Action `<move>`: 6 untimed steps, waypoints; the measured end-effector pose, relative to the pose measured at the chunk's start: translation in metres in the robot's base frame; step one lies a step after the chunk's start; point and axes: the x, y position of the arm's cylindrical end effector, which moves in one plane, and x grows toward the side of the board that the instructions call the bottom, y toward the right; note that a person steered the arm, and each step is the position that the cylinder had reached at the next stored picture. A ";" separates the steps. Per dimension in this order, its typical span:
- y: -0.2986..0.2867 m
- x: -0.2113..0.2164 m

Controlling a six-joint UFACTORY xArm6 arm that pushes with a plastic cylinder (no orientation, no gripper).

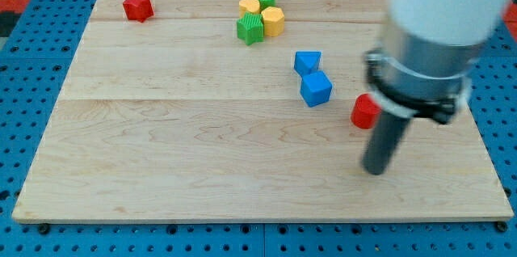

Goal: Move the red circle into the red star

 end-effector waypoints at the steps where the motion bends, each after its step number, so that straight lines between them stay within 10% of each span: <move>1: 0.049 -0.020; 3: 0.038 -0.076; 5: -0.126 -0.049; 6: -0.090 -0.013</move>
